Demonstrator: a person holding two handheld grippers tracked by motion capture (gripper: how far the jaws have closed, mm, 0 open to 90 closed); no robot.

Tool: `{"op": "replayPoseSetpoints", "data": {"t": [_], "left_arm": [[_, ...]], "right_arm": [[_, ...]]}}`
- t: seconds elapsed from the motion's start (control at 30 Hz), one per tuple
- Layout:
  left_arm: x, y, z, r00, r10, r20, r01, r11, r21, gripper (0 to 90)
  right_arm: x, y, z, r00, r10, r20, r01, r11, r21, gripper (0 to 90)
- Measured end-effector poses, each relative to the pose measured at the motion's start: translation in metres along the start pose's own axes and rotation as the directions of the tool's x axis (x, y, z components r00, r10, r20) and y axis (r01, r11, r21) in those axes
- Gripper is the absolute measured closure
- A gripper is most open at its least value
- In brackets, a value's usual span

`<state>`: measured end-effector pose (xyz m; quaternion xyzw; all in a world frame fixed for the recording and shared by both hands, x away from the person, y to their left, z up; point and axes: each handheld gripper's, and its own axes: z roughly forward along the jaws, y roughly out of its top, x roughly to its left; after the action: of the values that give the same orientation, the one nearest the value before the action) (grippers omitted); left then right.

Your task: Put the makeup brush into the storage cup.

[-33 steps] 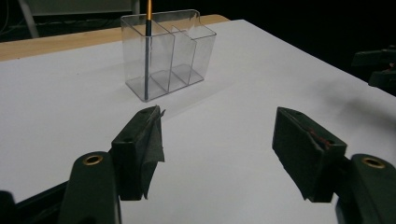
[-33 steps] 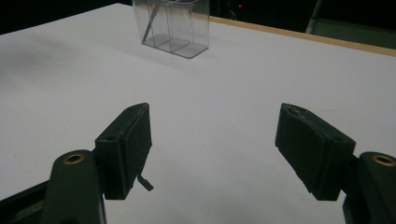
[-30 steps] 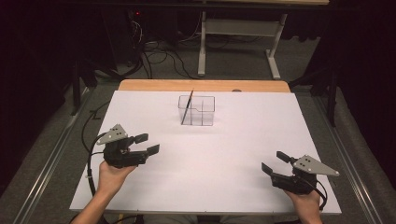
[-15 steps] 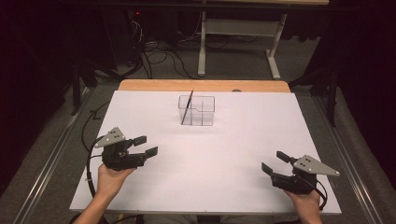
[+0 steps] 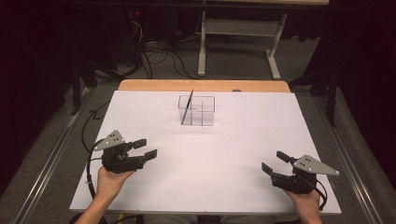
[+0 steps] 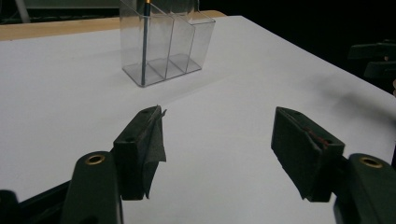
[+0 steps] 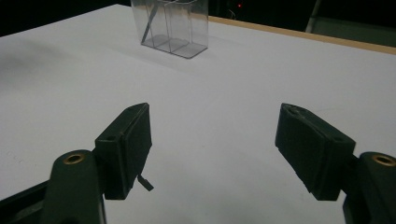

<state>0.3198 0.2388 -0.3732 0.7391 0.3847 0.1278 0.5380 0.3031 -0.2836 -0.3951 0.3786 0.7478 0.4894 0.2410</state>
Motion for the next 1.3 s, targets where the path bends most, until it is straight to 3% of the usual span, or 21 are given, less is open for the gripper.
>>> {"op": "replayPoseSetpoints", "data": {"t": [0.63, 0.93, 1.17, 1.3], "left_arm": [[0.005, -0.013, 0.007, 0.9997, 0.006, -0.023, -0.006, 1.0000, 0.003, 35.2], [0.011, -0.019, 0.014, 0.9997, -0.016, -0.018, 0.017, 0.9989, 0.044, 35.3], [0.011, -0.019, 0.014, 0.9996, 0.007, -0.026, -0.006, 0.9986, 0.052, 35.7], [0.012, -0.018, 0.011, 0.9993, -0.012, -0.036, 0.014, 0.9989, 0.045, 35.9]], "right_arm": [[0.000, 0.001, -0.002, 1.0000, 0.004, 0.005, -0.004, 1.000, -0.005, 28.5], [-0.002, 0.000, 0.000, 0.9998, 0.018, 0.002, -0.018, 1.000, 0.003, 28.2], [-0.004, 0.000, 0.002, 0.9996, 0.029, 0.002, -0.029, 1.000, 0.005, 28.3], [-0.004, 0.001, 0.002, 0.9997, 0.024, -0.001, -0.024, 1.000, 0.002, 28.3]]}}
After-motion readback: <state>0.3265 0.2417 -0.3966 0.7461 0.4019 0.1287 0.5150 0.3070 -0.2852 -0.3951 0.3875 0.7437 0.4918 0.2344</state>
